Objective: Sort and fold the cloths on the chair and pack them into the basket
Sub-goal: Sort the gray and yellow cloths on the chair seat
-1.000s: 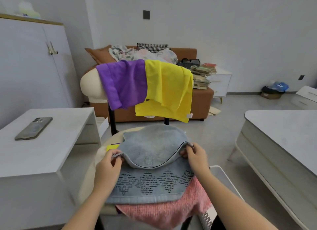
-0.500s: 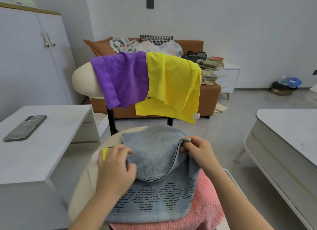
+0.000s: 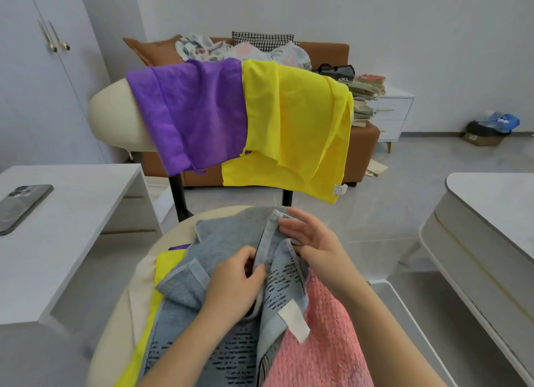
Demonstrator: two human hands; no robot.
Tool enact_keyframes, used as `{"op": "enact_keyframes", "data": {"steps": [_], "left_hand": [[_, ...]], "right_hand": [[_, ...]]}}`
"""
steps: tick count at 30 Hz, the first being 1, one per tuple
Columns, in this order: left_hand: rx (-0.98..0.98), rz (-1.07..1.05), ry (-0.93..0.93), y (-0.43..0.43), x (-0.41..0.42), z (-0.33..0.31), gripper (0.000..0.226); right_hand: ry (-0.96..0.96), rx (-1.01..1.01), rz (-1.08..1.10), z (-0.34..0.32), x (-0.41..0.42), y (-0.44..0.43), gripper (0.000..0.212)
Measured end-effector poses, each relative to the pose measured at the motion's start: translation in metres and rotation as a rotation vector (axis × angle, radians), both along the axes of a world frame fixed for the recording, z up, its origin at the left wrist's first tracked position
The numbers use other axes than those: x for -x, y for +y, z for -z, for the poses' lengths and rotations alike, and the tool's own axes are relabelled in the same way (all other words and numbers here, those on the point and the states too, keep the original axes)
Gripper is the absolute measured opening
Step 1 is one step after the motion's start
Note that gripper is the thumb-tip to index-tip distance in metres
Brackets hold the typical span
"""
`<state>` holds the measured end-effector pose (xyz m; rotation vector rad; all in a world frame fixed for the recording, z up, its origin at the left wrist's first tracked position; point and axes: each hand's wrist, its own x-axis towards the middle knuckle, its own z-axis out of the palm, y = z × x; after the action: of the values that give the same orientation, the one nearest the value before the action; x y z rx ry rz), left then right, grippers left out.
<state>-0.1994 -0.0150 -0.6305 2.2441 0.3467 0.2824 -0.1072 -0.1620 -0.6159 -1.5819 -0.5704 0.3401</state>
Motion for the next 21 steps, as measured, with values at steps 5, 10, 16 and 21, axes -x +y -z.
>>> {"op": "enact_keyframes", "data": {"steps": [5, 10, 16, 21], "left_hand": [[0.024, 0.039, -0.004, 0.003, -0.002, 0.002, 0.010], [0.056, 0.062, 0.017, 0.006, -0.004, 0.003, 0.009], [0.087, 0.090, 0.004, 0.010, -0.006, 0.005, 0.015], [0.249, 0.115, -0.041, 0.011, -0.008, 0.008, 0.015]], "right_hand": [[-0.357, 0.259, 0.029, 0.006, 0.003, 0.002, 0.059], [-0.571, 0.394, -0.022, 0.005, -0.001, -0.004, 0.051], [-0.530, 0.449, -0.200, -0.001, 0.010, -0.010, 0.057], [-0.488, 0.311, -0.138, -0.005, 0.020, -0.005, 0.016]]}}
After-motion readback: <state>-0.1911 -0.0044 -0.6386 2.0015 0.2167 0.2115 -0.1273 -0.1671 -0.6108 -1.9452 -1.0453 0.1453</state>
